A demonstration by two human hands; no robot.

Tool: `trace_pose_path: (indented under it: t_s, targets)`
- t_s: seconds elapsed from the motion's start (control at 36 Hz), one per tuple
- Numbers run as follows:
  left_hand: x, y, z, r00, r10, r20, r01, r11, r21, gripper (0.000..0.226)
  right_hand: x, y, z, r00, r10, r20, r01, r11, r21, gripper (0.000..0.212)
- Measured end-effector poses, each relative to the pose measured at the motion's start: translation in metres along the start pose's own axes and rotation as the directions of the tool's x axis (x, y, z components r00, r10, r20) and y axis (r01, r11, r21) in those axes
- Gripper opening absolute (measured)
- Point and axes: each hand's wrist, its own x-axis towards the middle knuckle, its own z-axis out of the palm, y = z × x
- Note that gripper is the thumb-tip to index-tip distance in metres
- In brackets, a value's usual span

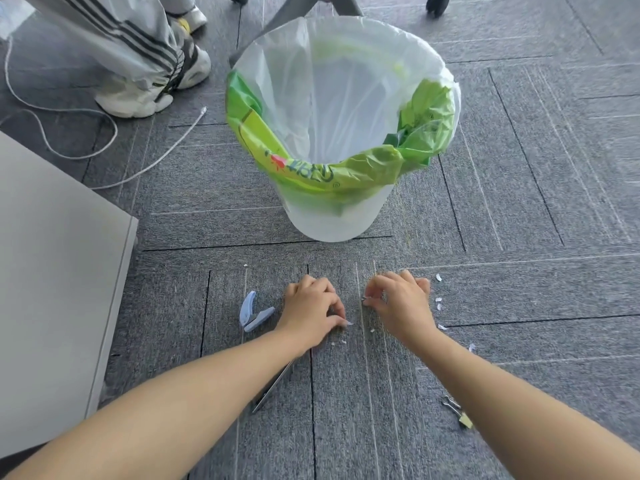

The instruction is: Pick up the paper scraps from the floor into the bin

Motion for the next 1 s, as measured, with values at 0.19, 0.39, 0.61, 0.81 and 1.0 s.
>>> trace_pose_path:
  t_s: [0.19, 0.39, 0.61, 0.81, 1.0]
  targets:
    - [0.004, 0.004, 0.003, 1.000, -0.007, 0.001, 0.007, 1.000, 0.022, 0.021, -0.001, -0.003, 0.001, 1.000, -0.020, -0.017, 0.019, 0.997, -0.071, 0.013]
    - [0.005, 0.006, 0.002, 1.000, -0.024, -0.002, 0.024, 1.000, 0.000, 0.027, -0.001, 0.009, 0.002, 0.988, 0.117, -0.100, -0.112, 0.992, 0.056, 0.008]
    - [0.007, 0.004, 0.000, 0.999, 0.030, 0.040, -0.031, 0.999, 0.026, 0.018, 0.006, 0.006, -0.002, 0.991, 0.123, -0.047, -0.121, 0.991, 0.052, 0.012]
    - [0.010, 0.003, 0.000, 0.998, 0.039, 0.046, -0.040, 0.999, 0.029, 0.019, 0.015, 0.006, -0.012, 0.996, 0.086, 0.006, -0.086, 0.994, 0.060, 0.020]
    - [0.007, 0.005, 0.001, 0.996, 0.075, 0.051, -0.081, 0.989, 0.123, 0.017, 0.022, 0.005, -0.015, 0.997, -0.019, 0.068, 0.025, 0.996, -0.081, 0.015]
